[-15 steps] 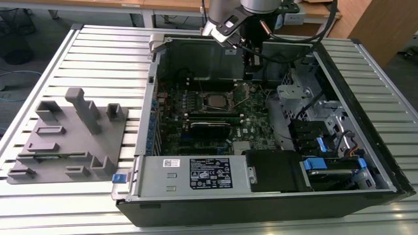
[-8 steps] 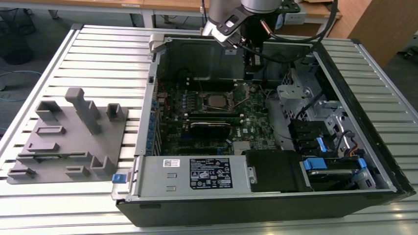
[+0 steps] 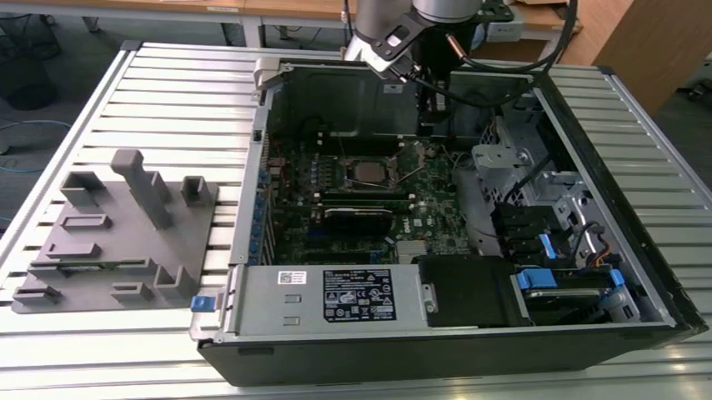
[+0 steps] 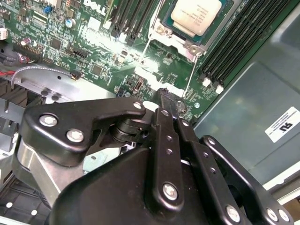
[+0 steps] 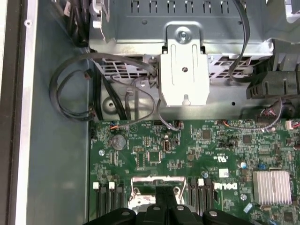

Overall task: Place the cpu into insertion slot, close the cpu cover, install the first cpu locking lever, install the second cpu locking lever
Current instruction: 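Close the cpu cover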

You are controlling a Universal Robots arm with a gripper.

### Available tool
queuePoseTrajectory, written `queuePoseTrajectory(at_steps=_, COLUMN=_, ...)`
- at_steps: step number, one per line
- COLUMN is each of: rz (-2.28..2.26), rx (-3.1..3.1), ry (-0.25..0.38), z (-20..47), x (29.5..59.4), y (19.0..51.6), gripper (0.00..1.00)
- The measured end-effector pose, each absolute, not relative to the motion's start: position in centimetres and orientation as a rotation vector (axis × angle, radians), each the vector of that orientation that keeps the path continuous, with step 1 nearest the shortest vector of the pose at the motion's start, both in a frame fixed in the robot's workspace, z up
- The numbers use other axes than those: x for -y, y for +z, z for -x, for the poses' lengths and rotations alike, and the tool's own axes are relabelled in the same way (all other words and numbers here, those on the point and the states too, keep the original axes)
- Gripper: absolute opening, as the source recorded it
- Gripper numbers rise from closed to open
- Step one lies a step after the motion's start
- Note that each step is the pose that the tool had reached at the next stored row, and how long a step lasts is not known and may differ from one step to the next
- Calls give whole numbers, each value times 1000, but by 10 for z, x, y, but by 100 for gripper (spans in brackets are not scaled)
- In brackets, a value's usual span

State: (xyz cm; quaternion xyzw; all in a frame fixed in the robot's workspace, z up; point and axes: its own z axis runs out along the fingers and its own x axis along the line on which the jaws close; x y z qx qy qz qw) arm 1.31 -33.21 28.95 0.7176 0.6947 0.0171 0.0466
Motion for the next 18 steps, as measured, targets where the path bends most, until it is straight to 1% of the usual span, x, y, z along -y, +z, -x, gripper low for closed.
queuePoseTrajectory(at_steps=10, rz=-2189, rx=-2119, ry=49, z=-25, x=332, y=287, gripper=11)
queuePoseTrajectory(at_steps=13, rz=-2198, rx=-2129, ry=30, z=-25, x=332, y=287, gripper=11)
queuePoseTrajectory(at_steps=18, rz=-2198, rx=-2130, ry=28, z=-25, x=332, y=287, gripper=11)
